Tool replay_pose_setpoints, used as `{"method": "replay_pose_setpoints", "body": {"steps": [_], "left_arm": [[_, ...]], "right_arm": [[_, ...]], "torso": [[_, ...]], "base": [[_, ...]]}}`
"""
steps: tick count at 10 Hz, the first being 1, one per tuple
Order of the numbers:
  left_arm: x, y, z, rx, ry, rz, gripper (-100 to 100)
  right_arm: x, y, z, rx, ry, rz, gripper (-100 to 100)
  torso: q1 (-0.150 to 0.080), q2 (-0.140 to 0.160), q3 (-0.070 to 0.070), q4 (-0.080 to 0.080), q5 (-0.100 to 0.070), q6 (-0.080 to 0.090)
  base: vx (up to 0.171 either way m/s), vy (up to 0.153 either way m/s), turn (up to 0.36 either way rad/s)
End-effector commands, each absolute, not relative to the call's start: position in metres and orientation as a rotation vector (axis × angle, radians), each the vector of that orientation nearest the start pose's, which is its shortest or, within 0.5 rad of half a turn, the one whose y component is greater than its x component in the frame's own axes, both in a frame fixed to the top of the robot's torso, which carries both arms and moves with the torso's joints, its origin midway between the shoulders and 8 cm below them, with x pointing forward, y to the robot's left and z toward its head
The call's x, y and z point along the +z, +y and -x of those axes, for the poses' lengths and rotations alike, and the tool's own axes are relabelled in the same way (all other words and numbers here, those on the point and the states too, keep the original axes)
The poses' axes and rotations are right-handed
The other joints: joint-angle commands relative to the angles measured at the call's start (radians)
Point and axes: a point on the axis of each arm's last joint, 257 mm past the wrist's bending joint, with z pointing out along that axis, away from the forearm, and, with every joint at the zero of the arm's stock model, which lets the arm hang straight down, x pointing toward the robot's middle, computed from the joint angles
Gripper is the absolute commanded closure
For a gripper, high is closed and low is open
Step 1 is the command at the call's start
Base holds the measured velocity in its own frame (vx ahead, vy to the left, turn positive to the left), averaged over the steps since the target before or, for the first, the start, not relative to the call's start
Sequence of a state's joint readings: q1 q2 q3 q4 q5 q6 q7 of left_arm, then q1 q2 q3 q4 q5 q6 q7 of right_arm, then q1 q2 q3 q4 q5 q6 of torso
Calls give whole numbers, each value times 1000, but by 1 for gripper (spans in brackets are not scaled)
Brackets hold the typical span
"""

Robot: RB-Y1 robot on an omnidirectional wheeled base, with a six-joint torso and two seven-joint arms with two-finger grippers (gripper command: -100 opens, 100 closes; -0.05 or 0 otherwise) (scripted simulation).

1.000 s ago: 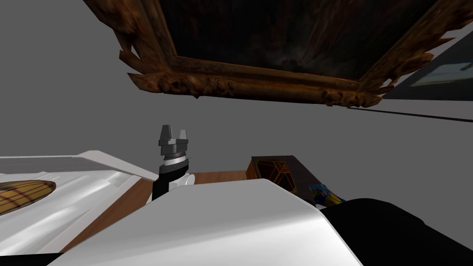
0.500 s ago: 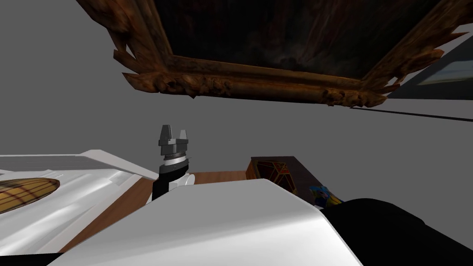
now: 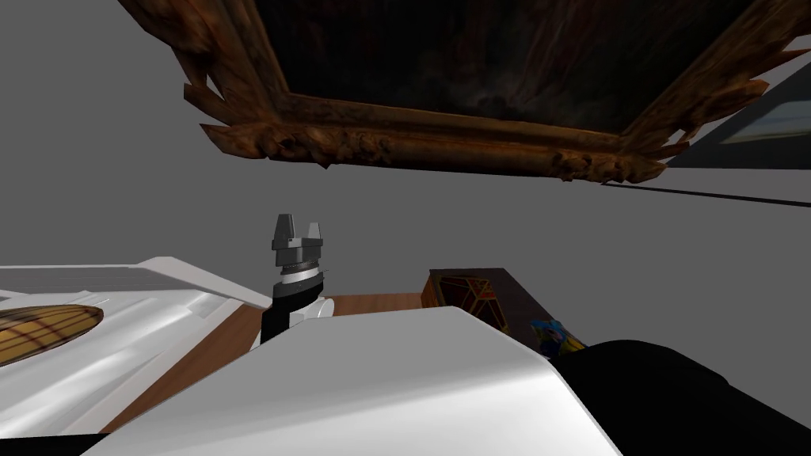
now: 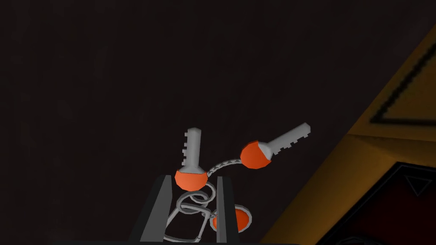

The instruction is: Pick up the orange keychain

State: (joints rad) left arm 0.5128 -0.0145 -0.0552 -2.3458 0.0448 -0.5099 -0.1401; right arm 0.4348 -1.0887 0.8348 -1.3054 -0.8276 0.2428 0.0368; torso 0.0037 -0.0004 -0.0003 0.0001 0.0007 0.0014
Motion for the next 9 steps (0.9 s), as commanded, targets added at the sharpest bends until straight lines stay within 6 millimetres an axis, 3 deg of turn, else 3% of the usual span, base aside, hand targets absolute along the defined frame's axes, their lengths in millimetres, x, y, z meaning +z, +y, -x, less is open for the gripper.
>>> {"method": "replay_pose_setpoints", "body": {"steps": [1,3,4,5,8,9], "left_arm": [[51,268,-329,-1263,561,603,0],[51,268,-329,-1263,561,603,0],[51,268,-329,-1263,561,603,0],[51,268,-329,-1263,561,603,0],[51,268,-329,-1263,561,603,0],[51,268,-329,-1263,561,603,0]], "right_arm": [[-562,-482,-11,13,2485,-1777,100],[-562,-482,-12,15,2484,-1777,100],[-562,-482,-12,15,2484,-1777,0],[-556,-487,-13,13,2487,-1772,100],[-540,-497,-17,10,2492,-1766,100],[-544,-495,-17,10,2490,-1768,100]], "torso": [[0,0,0,0,0,0],[0,0,0,0,0,0],[0,0,0,0,0,0],[0,0,0,0,0,0],[3,1,1,0,1,1],[3,1,0,0,1,0]], "base": [[0,0,0],[0,0,0],[0,0,0],[-6,26,-20],[-10,44,-25],[-2,19,-5]]}}
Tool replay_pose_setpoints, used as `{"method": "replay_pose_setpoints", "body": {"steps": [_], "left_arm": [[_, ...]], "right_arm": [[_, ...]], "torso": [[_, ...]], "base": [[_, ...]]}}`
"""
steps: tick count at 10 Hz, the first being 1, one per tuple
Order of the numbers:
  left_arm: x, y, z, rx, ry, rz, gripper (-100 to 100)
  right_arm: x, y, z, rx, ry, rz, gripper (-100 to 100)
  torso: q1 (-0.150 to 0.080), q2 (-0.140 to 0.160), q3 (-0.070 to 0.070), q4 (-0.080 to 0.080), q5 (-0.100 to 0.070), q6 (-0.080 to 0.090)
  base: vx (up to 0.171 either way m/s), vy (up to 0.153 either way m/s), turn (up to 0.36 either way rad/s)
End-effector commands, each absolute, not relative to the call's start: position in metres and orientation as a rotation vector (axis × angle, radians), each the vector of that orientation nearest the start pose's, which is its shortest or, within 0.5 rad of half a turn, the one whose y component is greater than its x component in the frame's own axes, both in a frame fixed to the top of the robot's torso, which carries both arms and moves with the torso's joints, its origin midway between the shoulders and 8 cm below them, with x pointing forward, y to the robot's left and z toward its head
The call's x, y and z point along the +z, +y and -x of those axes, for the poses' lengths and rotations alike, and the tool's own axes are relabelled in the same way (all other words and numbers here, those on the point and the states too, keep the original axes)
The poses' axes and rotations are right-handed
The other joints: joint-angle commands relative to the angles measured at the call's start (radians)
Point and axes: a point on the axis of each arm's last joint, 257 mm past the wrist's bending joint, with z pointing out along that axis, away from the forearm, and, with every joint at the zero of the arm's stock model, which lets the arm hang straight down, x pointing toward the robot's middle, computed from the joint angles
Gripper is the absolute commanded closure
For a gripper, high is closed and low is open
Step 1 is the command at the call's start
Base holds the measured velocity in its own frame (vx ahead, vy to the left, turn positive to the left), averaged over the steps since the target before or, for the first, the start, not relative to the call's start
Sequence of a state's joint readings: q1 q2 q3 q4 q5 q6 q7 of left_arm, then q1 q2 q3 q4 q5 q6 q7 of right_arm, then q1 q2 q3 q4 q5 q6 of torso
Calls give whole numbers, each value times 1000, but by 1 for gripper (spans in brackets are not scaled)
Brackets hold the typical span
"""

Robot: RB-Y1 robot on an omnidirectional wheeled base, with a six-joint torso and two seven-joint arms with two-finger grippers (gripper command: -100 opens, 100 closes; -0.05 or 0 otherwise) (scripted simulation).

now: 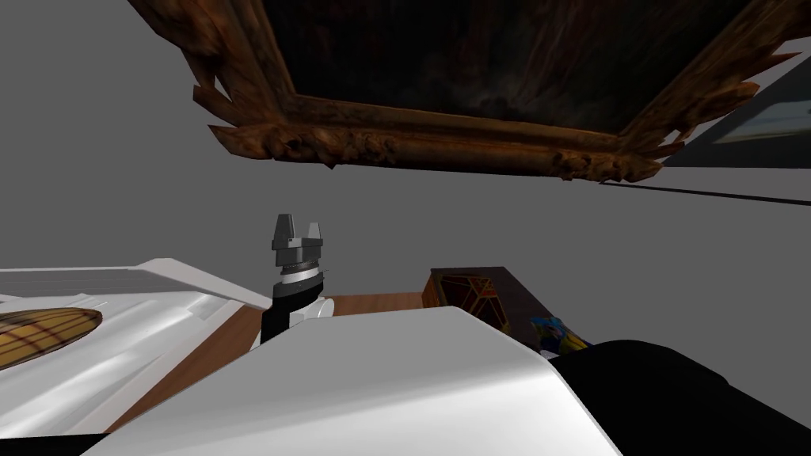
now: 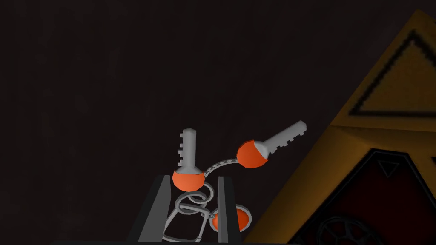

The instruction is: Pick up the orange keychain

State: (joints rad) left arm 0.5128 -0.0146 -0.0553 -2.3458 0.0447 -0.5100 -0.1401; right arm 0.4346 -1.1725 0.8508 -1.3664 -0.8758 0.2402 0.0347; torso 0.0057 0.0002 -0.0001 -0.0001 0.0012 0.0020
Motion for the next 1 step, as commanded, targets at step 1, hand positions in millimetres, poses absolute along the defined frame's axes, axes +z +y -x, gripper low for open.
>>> {"method": "replay_pose_setpoints", "body": {"steps": [1], "left_arm": [[51,268,-329,-1263,561,603,0]], "right_arm": [[-543,-495,-18,10,2490,-1767,0]], "torso": [[0,0,0,0,0,0]], "base": [[0,0,0]]}}
